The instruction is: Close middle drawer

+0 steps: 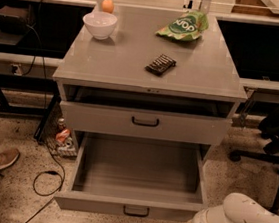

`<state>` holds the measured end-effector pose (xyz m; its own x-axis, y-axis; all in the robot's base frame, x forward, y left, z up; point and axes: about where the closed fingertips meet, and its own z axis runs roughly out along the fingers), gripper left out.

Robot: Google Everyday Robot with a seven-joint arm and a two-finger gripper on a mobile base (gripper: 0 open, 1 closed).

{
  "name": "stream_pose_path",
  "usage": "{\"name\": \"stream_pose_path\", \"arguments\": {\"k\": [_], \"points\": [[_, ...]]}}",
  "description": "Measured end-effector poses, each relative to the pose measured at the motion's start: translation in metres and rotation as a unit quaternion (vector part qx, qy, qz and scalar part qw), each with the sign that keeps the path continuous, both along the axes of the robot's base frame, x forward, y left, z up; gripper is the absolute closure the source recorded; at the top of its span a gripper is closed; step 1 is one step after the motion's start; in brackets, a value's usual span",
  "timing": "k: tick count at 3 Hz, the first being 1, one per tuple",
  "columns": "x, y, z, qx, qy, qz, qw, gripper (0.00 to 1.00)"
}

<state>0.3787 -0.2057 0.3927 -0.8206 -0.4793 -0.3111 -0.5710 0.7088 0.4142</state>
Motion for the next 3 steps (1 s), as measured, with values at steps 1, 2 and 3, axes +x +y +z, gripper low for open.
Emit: {"name": "stream_pose_path", "arguments": {"k": [1,2,3], "points": [[0.047,0.035,0.011,0.021,-0.074,0.017,0.9969,1.0],[0.046,0.036,0.011,0.022,-0.077,0.018,0.9966,1.0],[0.1,0.08,0.029,0.051,-0.154,0.041,0.9859,1.0]]}}
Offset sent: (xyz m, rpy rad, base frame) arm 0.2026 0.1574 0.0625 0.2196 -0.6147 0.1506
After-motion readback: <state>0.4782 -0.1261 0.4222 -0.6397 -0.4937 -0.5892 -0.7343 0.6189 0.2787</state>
